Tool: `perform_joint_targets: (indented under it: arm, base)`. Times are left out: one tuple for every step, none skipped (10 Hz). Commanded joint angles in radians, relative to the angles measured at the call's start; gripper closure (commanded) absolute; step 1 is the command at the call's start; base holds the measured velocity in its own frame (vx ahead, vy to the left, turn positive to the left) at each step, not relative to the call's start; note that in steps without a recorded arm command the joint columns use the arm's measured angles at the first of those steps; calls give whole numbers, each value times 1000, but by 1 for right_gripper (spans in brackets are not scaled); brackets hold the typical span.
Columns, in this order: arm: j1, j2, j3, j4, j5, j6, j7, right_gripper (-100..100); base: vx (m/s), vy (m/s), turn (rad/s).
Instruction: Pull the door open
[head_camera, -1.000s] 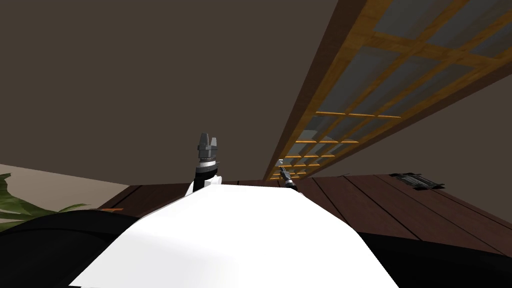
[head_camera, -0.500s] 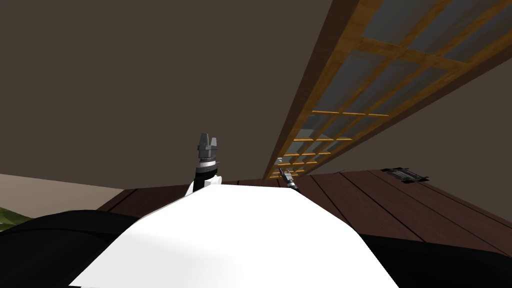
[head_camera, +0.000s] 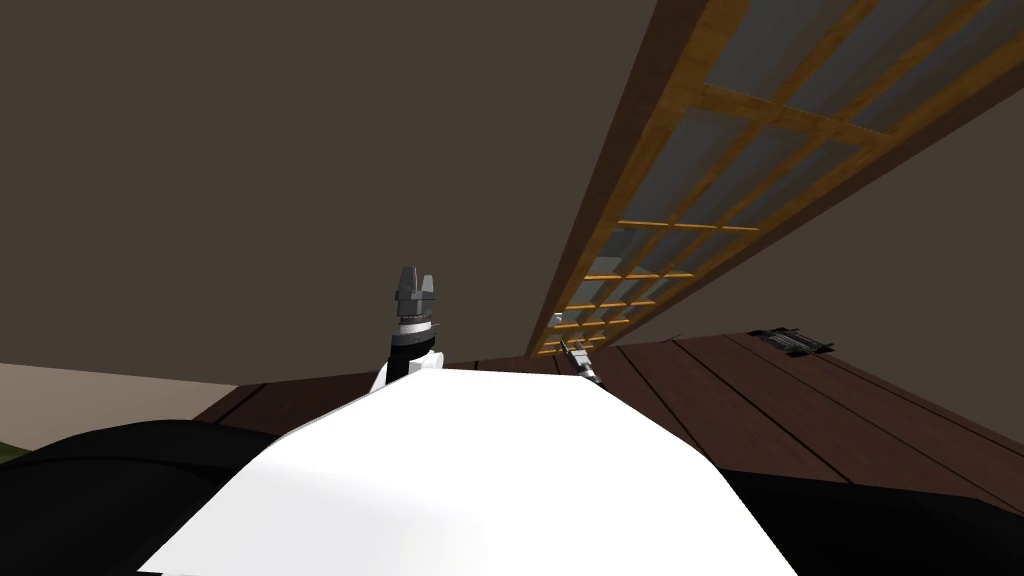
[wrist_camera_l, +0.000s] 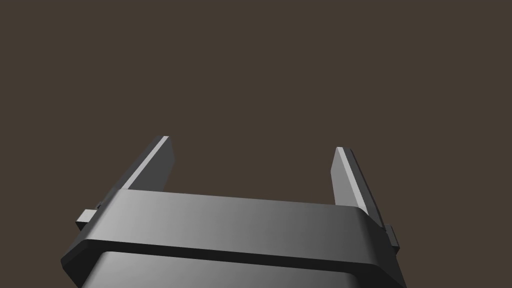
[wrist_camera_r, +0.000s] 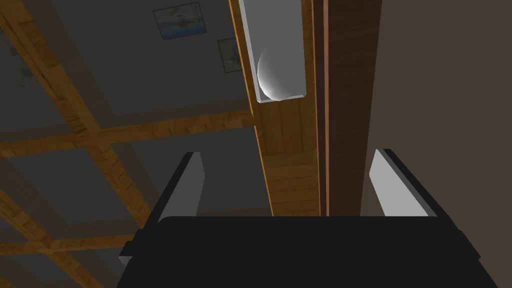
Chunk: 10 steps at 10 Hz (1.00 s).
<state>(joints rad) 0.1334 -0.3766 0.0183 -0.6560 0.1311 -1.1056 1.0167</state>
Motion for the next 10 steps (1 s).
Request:
perform_joint_targets:
  arm:
    - [9,-5,-2,3,6,-15,33,-100]
    - [3,-3,-1,8,4,-11,20,-100]
    - [-4,-2,-9,17,-1,-11,27,-100]
    - [-6,-1,-12,20,-3,-10,28,-100]
    - [-11,0,-18,27,-7,-8,29,-100]
    - [-16,1,-24,33,-11,-5,31,-100]
    - [-21,2,-30,40,-14,-3,33,-100]
    - [-26,2,-35,45,-18,-1,35,-100]
    - [-30,3,-39,51,-21,1,36,-100]
    - [-25,2,-36,44,-19,0,35,-100]
  base:
    - [-27,16,-44]
    - [-11,8,-11]
    - [120,5,116]
    - [165,20,81]
    - [191,45,66]
    - [208,26,106]
    - [216,29,109]
    - [199,20,76]
    - [166,12,124]
    - [46,2,-4]
